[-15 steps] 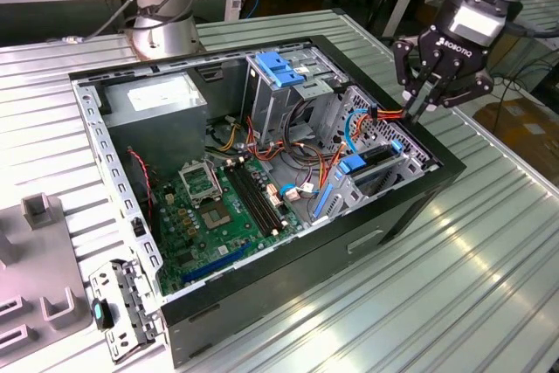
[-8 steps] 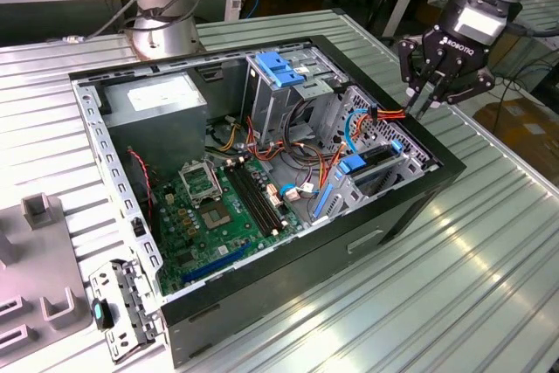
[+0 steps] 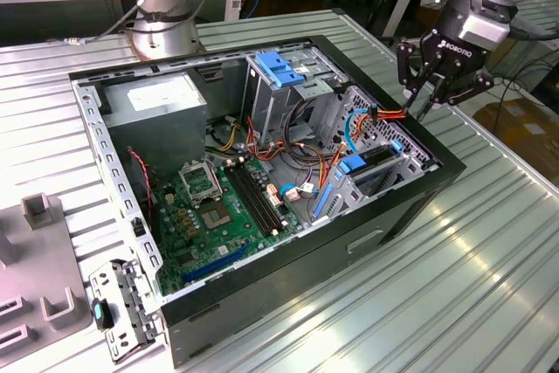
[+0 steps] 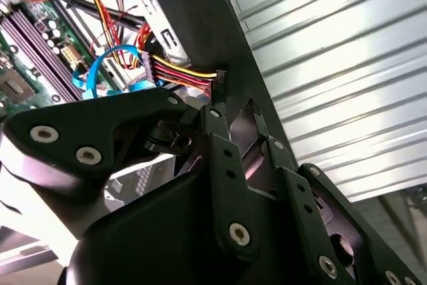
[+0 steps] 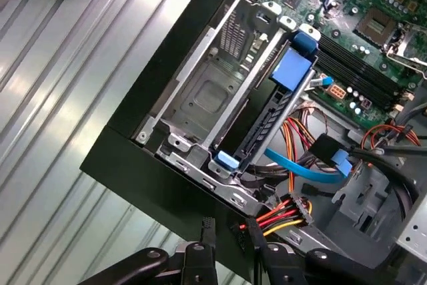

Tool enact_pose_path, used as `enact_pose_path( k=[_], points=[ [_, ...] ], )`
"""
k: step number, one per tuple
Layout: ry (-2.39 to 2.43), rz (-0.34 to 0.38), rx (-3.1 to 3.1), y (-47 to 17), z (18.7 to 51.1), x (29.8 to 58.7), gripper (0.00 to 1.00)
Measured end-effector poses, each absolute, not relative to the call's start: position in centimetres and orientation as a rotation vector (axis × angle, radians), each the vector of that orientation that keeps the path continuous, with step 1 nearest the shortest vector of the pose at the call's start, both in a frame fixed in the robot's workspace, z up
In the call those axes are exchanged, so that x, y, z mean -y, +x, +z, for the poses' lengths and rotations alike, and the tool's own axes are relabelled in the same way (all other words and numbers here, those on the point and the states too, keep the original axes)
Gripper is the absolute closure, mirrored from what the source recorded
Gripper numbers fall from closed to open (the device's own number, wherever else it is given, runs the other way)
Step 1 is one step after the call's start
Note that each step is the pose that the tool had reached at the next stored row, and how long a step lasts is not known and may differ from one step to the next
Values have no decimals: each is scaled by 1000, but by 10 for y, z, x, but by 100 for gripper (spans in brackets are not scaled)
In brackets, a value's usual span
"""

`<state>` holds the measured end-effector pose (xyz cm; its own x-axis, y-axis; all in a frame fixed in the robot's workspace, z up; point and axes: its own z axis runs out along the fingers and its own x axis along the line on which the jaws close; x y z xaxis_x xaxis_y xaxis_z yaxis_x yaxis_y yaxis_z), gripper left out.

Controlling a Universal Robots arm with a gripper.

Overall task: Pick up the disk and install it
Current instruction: 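Insert the first disk wire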

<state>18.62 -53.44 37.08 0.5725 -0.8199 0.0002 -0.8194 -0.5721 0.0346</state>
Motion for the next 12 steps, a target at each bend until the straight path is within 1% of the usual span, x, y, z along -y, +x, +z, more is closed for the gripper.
enact_pose_path(
  k=[12],
  points=[
    [2846, -26, 1268, 186, 373, 534, 69]
  ],
)
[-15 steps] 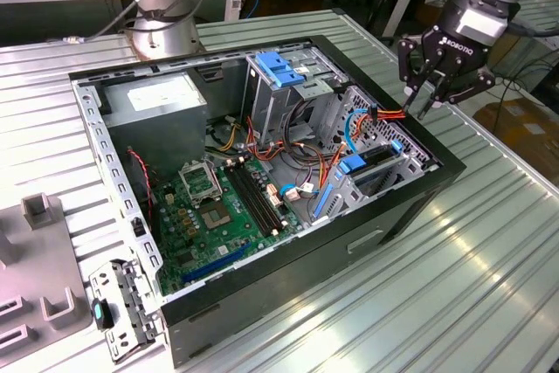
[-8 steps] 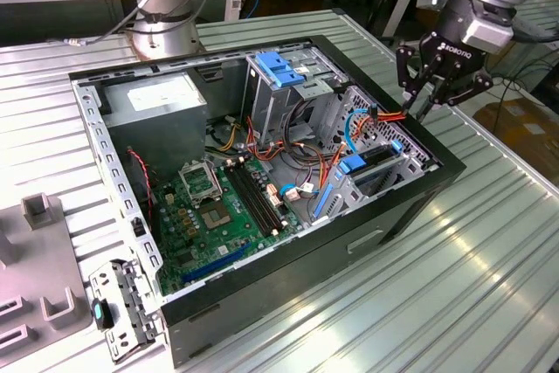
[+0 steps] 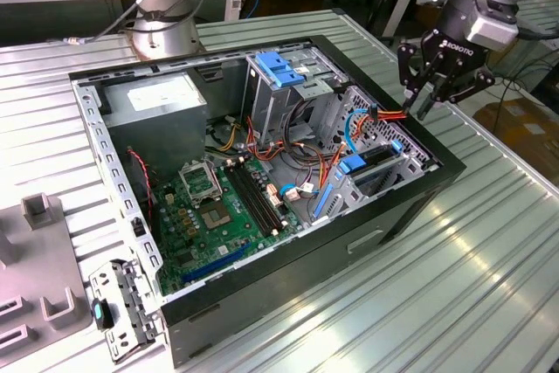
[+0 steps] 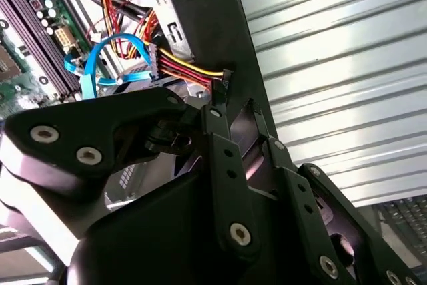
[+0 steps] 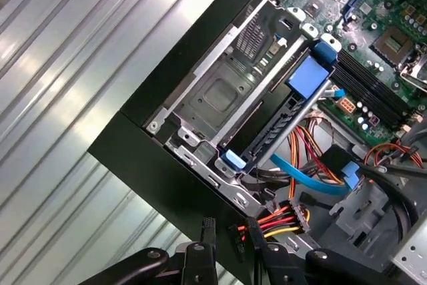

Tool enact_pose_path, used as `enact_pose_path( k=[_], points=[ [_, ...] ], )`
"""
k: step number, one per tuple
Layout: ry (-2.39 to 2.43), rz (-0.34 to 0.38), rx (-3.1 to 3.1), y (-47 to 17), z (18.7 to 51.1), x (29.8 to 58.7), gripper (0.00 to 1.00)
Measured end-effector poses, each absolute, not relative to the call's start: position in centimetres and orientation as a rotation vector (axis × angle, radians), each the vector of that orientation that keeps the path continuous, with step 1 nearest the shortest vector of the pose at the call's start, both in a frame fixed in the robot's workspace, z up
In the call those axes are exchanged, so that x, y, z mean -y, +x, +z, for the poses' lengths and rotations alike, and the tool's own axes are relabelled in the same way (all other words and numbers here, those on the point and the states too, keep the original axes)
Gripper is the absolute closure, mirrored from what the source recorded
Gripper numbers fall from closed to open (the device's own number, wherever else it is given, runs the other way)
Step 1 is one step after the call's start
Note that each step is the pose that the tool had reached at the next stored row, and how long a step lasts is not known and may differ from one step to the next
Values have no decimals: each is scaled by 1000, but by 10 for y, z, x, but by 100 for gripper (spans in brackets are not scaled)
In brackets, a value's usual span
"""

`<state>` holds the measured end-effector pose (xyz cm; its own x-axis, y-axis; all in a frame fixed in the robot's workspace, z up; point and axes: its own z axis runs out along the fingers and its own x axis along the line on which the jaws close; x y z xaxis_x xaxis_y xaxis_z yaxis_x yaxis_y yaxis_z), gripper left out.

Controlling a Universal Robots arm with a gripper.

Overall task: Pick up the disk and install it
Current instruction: 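Insert the first disk wire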

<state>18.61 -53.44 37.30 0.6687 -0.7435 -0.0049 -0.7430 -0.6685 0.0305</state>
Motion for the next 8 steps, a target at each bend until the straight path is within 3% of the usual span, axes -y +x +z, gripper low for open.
enact_pose_path(
  k=[8],
  points=[
    [2943, -38, 1085, 186, 369, 534, 69]
  ],
)
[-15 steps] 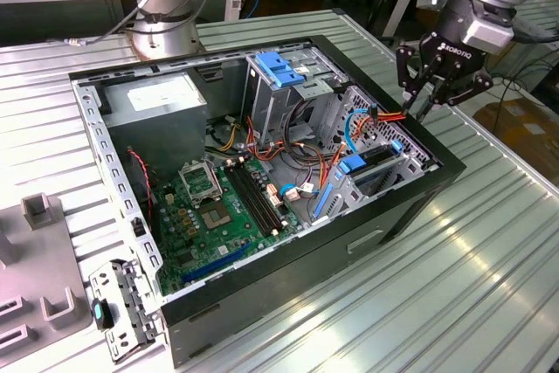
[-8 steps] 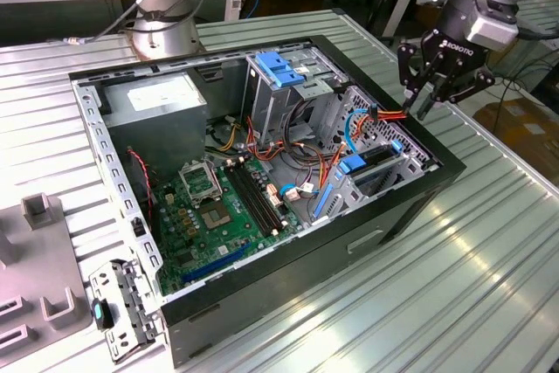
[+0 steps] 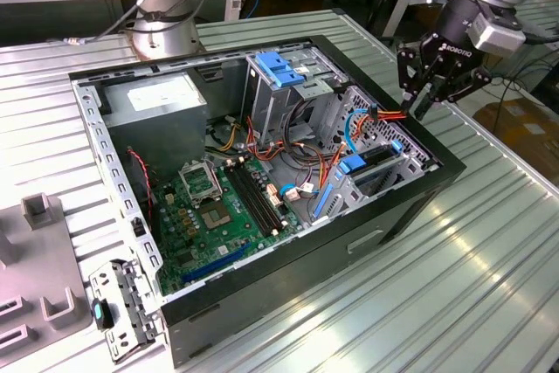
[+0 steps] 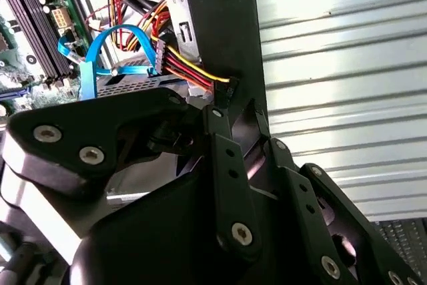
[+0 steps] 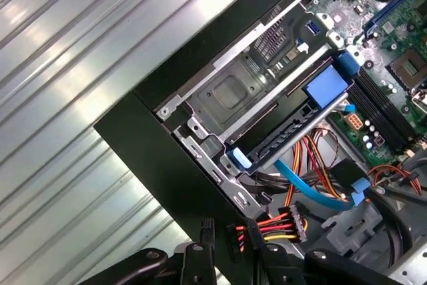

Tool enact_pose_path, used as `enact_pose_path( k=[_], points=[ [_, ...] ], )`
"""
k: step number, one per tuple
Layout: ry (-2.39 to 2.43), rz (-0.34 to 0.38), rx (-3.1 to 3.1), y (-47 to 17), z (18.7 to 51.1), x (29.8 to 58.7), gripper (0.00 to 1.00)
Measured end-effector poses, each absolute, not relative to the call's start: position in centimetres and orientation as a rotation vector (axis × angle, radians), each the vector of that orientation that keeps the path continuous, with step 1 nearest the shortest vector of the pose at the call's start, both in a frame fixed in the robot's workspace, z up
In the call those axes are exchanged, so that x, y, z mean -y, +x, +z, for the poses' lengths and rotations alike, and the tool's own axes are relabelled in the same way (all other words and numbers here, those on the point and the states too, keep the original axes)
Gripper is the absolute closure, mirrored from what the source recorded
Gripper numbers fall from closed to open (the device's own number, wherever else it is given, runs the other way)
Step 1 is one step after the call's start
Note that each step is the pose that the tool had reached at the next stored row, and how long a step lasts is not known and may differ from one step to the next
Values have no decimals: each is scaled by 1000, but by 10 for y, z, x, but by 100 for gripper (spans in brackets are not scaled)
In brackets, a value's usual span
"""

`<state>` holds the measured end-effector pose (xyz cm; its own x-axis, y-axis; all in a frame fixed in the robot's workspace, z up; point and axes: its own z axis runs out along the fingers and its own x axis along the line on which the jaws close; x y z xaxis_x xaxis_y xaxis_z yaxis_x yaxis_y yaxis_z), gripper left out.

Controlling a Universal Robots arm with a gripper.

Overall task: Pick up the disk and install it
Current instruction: 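Insert the first disk wire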

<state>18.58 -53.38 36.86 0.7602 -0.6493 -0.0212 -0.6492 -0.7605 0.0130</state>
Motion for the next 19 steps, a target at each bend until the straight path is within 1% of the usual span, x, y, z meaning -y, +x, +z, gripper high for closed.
enact_pose_path(
  k=[4, 5, 7, 19],
  points=[
    [2965, -45, 1055, 186, 364, 533, 69],
    [2965, -45, 1055, 186, 364, 533, 70],
    [2965, -44, 1053, 186, 375, 533, 83],
    [2949, -43, 1094, 171, 375, 533, 83]
  ],
)
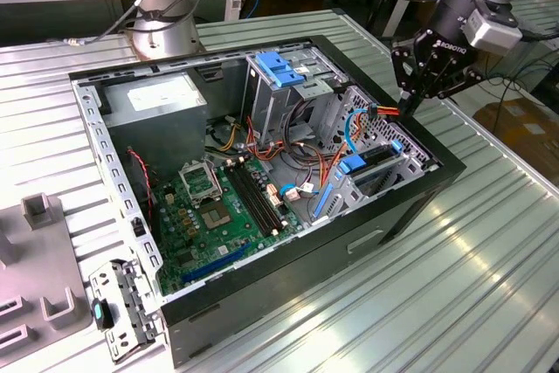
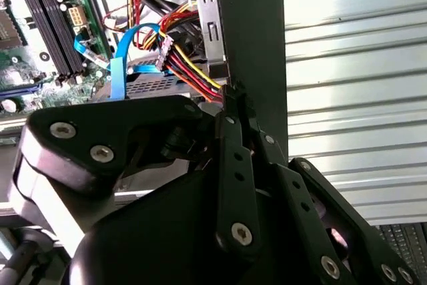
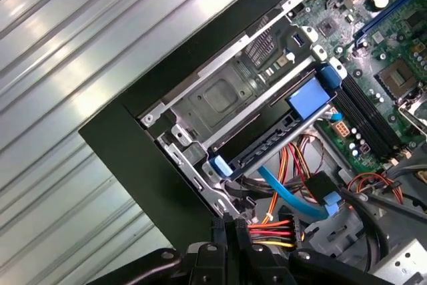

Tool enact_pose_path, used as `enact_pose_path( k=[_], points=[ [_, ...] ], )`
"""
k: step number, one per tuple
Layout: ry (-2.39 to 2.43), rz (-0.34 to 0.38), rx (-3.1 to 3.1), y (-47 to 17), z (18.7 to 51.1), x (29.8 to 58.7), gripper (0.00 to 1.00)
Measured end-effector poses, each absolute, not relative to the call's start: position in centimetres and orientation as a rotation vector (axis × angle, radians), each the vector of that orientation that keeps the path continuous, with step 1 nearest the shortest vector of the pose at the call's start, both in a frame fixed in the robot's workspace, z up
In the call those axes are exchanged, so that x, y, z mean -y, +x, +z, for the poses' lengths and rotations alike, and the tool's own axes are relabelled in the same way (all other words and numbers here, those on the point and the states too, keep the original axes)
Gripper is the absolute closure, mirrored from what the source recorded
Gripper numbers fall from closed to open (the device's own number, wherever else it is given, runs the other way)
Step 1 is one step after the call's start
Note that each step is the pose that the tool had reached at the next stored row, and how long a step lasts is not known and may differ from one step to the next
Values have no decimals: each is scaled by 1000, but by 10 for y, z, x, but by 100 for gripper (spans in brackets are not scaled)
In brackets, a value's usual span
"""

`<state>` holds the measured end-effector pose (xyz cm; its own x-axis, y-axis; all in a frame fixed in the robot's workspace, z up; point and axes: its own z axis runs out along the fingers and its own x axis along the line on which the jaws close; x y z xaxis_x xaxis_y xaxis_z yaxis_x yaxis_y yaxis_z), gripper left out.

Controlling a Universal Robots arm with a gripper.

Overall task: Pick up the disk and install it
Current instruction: 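Insert the first disk wire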

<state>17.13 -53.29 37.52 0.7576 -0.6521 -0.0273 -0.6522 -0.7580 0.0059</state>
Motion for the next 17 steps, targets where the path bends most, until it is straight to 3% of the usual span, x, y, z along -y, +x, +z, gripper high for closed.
enact_pose_path(
  k=[17],
  points=[
    [-2784, 42, -1439, 171, 373, 533, 83]
  ],
)
